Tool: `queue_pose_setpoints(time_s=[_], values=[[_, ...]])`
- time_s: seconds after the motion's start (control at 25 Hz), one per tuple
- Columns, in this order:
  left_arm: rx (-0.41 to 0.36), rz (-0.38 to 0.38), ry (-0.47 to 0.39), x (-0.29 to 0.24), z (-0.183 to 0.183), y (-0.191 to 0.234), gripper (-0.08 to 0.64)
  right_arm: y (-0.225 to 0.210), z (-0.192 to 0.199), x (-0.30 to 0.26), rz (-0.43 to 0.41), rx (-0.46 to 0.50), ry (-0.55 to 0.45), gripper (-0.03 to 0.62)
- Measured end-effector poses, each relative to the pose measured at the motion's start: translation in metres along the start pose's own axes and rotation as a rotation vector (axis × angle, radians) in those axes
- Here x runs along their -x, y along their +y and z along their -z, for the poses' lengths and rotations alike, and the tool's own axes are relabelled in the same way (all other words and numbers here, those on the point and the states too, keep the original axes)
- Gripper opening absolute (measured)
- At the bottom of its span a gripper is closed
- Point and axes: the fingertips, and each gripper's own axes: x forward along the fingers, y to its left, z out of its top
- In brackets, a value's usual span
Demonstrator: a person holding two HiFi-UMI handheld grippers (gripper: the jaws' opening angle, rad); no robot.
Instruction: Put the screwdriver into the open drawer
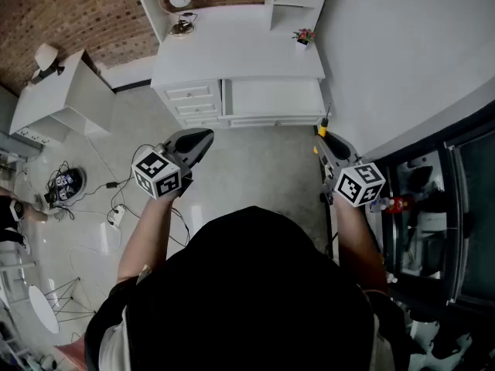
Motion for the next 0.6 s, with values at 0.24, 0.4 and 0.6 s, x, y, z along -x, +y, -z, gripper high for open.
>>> queue_pose_setpoints(time_s=[0.24,0.4,0.6], values=[[-0.023,-0.013,-0.024,0.025,-0.007,0.011,0.017,0.022,0.006,-0.011,-0.006,-0.002,0.002,0.081],[-0.027,-0.005,-0.029,0.037,-0.012,0.025,0.017,0.035,-0.004,-0.023,-0.003,-0.019,-0.037,0.081],[-0.028,0.017,-0.025,0.04,-0.01,0.034,0.016,0.04,-0.008,-0.03,0.014,-0.021,-0.056,0.083]])
